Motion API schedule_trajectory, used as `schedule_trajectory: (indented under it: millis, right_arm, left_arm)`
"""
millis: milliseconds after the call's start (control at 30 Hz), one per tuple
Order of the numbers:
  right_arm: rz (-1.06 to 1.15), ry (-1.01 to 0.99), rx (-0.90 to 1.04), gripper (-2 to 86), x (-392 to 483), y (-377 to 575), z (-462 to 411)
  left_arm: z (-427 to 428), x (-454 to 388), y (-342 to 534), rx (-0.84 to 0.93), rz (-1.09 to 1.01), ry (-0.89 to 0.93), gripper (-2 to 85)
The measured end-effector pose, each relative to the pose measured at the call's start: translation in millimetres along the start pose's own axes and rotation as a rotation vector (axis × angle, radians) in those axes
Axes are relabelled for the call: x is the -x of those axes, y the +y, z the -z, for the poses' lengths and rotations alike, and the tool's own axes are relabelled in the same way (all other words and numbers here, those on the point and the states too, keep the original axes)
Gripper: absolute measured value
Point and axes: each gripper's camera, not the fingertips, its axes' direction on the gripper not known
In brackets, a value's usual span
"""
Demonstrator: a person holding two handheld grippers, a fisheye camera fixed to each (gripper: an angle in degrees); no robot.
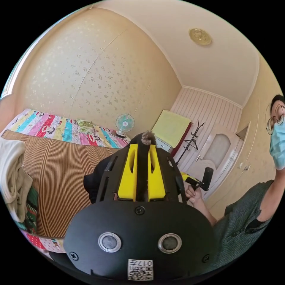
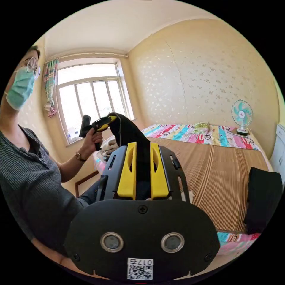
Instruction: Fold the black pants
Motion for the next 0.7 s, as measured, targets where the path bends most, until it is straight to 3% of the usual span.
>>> schedule_trajectory:
  millis: [67,200,433,500,533,600,700]
  right_arm:
    - [0.016,0.113,0.104,11.9,13,31,-7]
    - [0.019,0.091,0.368,17.1,59,77,-67]
    - [0.222,0.298,0.345,18.5,161,73,-147]
    - [0.152,0.573,0.219,16.0,166,46,-147]
    - [0.115,0.604,0.173,15.1,164,37,-140]
    - [-0.027,0.538,-0.019,8.2,149,1,-96]
    - [-0.146,0.362,-0.222,5.1,131,-52,-30]
  left_arm:
    - [3,7,-2,-0.020,0.032,0.011,5.4]
    - [2,14,-3,-0.033,0.083,0.054,5.4]
    - [3,-16,-8,0.008,0.034,0.113,5.5]
    - [15,-22,-12,-0.001,0.028,0.130,5.6]
    - [28,-24,-15,-0.022,0.025,0.132,5.6]
    - [54,-27,-20,-0.067,0.006,0.114,5.6]
    - [97,-31,-31,-0.114,-0.061,0.127,6.1]
